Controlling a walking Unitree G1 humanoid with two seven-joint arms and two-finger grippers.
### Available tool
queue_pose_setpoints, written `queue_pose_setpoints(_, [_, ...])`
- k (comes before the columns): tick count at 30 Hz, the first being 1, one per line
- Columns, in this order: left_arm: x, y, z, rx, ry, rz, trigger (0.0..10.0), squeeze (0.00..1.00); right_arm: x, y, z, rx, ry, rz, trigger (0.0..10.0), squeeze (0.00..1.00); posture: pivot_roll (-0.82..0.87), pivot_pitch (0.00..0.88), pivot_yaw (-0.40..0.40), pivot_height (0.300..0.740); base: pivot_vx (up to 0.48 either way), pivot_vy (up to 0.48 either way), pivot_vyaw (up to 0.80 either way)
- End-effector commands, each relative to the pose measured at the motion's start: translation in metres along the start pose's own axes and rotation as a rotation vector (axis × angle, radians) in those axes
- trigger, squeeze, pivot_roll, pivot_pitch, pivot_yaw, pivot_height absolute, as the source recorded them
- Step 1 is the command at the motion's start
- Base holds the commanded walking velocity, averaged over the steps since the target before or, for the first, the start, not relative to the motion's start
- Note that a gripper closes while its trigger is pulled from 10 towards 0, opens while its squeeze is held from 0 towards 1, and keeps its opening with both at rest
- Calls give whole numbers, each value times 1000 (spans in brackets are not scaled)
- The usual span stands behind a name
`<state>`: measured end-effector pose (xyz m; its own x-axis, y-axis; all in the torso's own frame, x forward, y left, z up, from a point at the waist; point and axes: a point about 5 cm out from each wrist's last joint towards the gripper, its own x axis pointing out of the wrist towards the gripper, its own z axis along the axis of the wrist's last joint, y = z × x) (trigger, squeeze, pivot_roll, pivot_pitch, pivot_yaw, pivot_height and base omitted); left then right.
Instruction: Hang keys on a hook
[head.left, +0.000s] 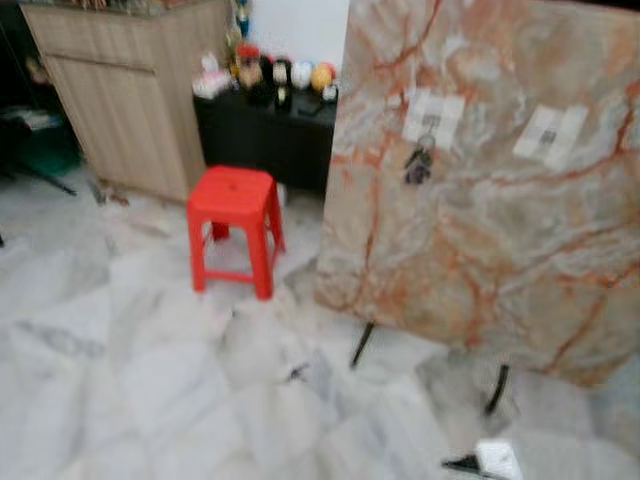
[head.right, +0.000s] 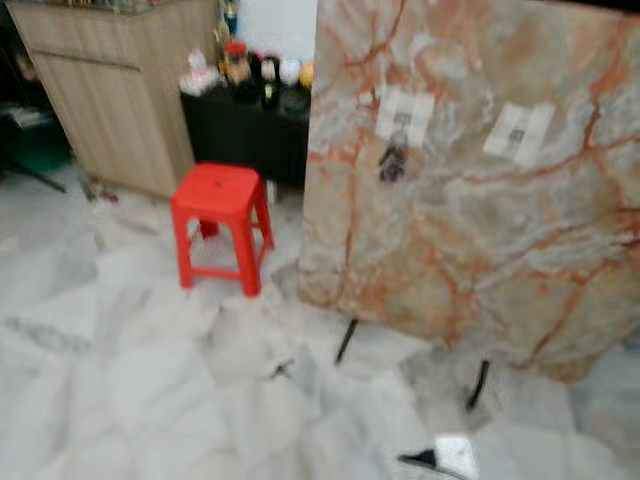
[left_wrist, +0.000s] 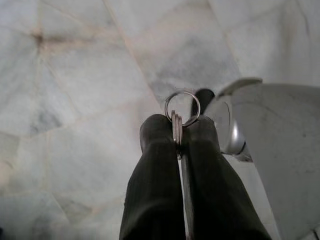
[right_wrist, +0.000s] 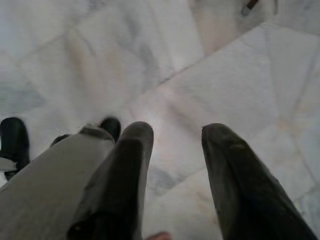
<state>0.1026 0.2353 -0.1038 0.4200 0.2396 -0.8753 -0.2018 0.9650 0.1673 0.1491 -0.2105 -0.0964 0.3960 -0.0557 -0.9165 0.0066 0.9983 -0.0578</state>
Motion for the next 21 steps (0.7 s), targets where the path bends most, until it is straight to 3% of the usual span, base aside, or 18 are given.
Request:
queue_pose_setpoints(1, [-1,-18,-7,5,36,-55,10000,0,-2,-13,4,4,-21,-35,10000,0,55,0,-95,740,0,-394,0])
queue_pose_setpoints(21, [-1,-20,-6,27,40,-73,10000,0,-1,-9,2,42,-35,-29,10000,0,34,0,-81,740,0,-394,0])
